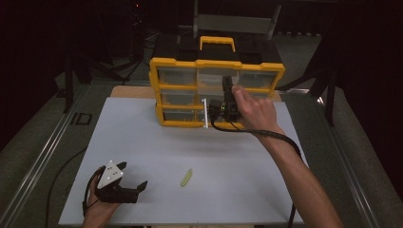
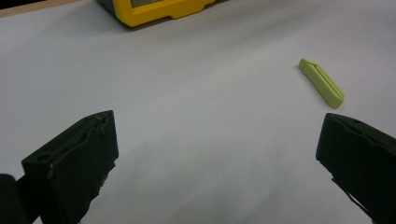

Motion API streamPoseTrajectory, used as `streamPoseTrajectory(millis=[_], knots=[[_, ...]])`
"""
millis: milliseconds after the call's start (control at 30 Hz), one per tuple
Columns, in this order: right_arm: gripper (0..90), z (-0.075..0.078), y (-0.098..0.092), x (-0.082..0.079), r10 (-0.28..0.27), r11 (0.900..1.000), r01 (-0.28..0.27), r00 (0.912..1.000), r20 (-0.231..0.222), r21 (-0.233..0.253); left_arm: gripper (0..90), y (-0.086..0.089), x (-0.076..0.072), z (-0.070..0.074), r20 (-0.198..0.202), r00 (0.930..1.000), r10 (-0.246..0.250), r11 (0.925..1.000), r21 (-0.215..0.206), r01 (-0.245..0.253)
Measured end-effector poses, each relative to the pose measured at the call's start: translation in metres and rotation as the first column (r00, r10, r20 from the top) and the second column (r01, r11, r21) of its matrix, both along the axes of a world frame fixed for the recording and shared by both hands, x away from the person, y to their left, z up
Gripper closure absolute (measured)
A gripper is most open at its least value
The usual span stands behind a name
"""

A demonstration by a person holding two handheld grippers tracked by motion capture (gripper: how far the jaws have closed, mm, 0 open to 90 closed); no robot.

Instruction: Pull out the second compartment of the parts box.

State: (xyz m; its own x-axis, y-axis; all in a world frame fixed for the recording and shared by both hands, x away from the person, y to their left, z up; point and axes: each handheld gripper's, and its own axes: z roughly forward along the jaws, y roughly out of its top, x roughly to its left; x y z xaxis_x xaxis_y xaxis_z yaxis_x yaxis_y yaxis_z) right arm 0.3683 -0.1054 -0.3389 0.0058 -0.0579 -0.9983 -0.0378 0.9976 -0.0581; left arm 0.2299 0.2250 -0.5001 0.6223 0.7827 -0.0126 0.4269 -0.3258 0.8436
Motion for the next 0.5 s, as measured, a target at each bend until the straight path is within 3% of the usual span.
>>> streamPoseTrajectory(millis=[500], knots=[[79.2, 0.002, -0.003, -0.018, 0.024, 1.0, -0.024, 0.9997, -0.007, 0.0, 0.0, 0.0, 0.0, 0.0, -0.001, 1.0, 0.0, 1.0, -0.001, 0.0]])
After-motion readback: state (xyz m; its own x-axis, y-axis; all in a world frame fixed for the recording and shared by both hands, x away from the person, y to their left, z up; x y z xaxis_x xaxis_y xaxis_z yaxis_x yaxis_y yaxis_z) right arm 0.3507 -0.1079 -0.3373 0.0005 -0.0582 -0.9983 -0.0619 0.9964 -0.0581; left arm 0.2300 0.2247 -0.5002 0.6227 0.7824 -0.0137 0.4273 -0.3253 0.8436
